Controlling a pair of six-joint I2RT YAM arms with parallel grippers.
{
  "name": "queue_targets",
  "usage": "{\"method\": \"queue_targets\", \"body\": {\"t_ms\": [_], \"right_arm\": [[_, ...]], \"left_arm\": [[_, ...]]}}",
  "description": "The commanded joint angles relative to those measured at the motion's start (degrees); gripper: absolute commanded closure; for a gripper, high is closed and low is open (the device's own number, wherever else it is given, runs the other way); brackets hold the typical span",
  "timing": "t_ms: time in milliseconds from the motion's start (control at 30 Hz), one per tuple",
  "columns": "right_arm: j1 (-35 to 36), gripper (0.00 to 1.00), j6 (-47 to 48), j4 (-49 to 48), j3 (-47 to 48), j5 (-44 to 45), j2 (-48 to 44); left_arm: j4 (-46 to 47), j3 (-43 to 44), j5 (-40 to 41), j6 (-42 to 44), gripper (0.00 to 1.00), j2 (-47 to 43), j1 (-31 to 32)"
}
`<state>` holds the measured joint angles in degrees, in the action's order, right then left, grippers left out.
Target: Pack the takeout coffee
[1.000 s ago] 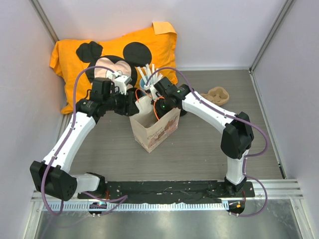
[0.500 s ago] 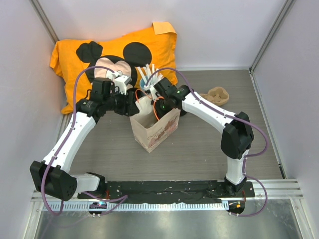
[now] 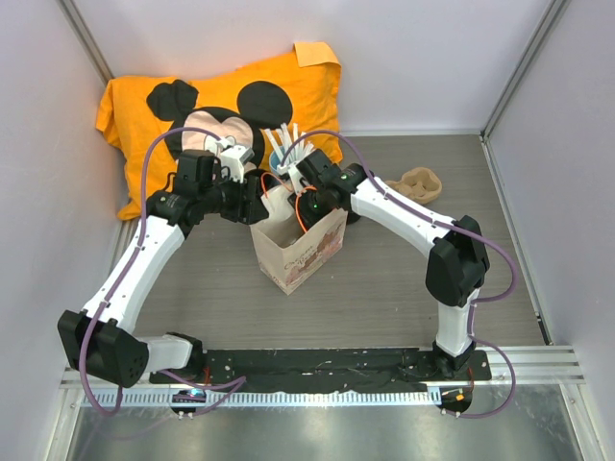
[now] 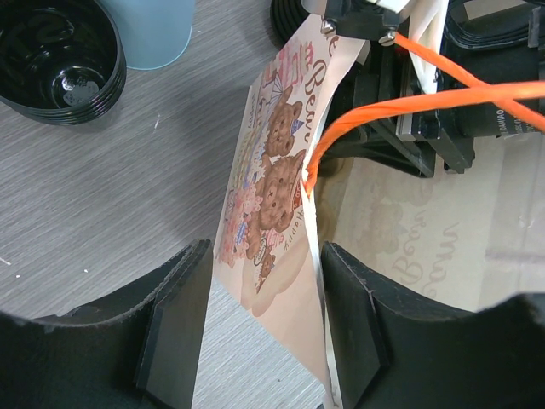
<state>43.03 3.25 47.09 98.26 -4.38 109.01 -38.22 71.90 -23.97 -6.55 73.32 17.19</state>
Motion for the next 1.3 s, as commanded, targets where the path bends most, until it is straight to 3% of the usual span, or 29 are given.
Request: {"method": "queue_targets", "body": {"t_ms": [0, 333, 1267], "right_arm": [[0.6, 0.60, 1.8, 4.6, 1.5, -0.5, -0.9], [0.6, 0.50, 2.7, 5.6, 3.9, -0.3, -2.0], [0.6, 0.35, 6.5, 9.9, 10.6, -3.2, -3.3]], "left_arm": [[0.6, 2.1, 0.3, 1.0, 0.42, -1.7, 0.1], [0.5, 2.2, 0.3, 0.9, 0.42, -1.6, 0.2], [0.4, 2.1, 0.7, 1.2, 0.39, -1.9, 0.0]]}}
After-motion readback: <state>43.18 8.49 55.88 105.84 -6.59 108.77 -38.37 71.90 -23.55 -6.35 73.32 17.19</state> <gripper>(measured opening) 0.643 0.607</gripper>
